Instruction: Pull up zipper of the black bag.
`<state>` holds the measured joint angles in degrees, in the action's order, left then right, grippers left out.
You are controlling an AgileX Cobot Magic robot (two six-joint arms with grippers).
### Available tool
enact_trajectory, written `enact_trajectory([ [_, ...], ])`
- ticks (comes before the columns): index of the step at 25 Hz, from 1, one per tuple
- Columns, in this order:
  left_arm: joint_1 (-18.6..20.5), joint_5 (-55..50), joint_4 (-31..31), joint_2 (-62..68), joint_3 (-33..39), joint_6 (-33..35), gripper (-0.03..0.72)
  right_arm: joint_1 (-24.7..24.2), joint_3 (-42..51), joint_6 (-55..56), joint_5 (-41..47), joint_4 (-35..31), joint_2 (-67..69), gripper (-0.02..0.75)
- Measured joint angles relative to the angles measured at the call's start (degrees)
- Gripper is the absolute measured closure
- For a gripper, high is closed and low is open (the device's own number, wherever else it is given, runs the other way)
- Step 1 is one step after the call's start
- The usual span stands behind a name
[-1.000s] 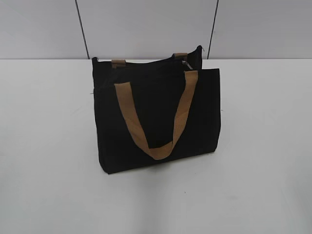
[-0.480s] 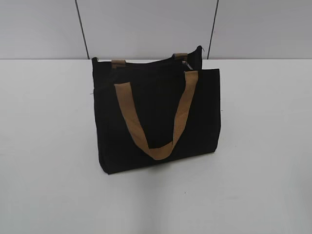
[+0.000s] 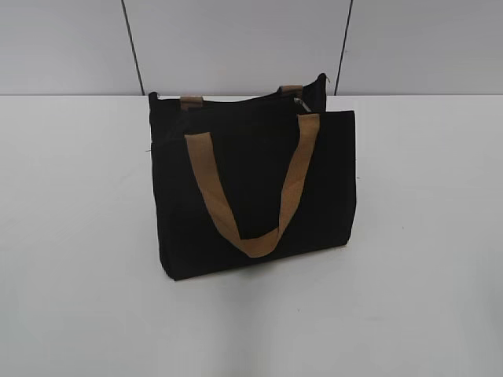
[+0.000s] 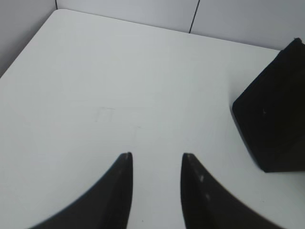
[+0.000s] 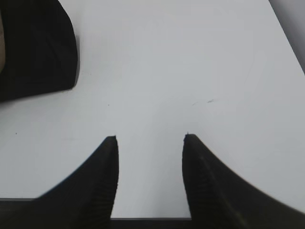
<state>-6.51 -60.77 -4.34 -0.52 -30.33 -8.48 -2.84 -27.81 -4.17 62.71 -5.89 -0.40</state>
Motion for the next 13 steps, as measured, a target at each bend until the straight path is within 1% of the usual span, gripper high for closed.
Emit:
enact_trajectory([
  [13,3.5,0.0,0.0,0.0,0.0,0.0,0.430,-0.1,0.0,0.0,-0.1,-0.1,0.0,0.389],
])
